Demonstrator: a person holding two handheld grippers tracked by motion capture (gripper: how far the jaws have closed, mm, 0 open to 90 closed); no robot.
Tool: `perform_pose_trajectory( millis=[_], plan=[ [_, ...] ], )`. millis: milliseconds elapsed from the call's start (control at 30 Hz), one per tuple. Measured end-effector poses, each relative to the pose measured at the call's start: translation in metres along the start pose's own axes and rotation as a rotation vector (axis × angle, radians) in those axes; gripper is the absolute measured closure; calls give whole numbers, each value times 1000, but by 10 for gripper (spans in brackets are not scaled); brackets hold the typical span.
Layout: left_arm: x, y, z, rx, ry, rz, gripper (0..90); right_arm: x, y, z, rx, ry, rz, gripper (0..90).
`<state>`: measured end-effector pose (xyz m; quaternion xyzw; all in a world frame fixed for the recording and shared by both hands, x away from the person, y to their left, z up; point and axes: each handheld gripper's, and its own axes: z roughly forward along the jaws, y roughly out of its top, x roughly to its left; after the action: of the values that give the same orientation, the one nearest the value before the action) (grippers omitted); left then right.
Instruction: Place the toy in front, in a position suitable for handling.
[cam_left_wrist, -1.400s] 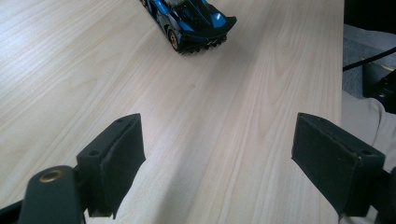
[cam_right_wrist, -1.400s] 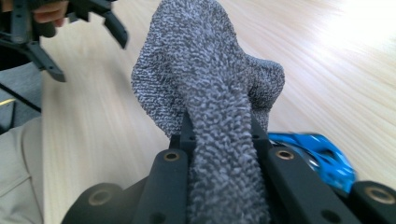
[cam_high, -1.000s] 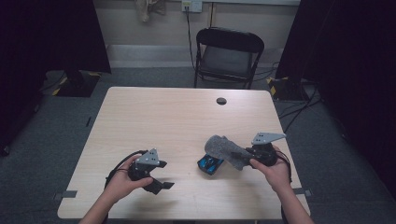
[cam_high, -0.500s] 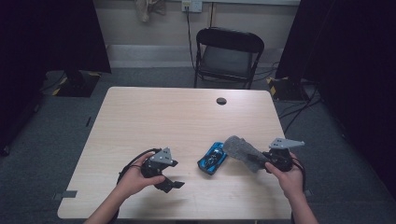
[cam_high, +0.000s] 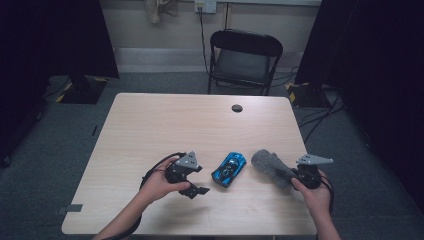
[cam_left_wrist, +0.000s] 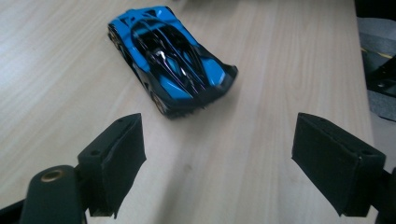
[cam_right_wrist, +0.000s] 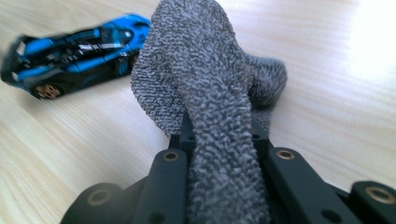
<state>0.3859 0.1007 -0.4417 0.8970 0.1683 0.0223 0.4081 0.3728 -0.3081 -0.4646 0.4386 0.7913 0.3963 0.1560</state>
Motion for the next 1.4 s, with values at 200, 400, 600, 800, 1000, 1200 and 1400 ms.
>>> perform_pose_trajectory(
  millis=[200,400,600,800,1000,1200,1400],
  plan=[
    [9,11,10,-33,51,-100,161,3,-5,7,26,-18,-11,756],
    [15,21,28,-37,81,-167,159,5,-9,14,49,-23,-26,752],
    [16,29,45,-22,104,-181,165,3,-12,16,46,-24,-16,750],
    [16,36,57,10,132,-184,172,3,-13,18,43,-23,-17,741],
    [19,45,67,35,164,-214,172,5,-14,20,49,-25,-20,728],
    [20,51,77,39,177,-225,172,4,-14,20,47,-24,-15,727],
    [21,57,88,68,199,-234,169,4,-15,21,44,-24,-18,719]
  ],
)
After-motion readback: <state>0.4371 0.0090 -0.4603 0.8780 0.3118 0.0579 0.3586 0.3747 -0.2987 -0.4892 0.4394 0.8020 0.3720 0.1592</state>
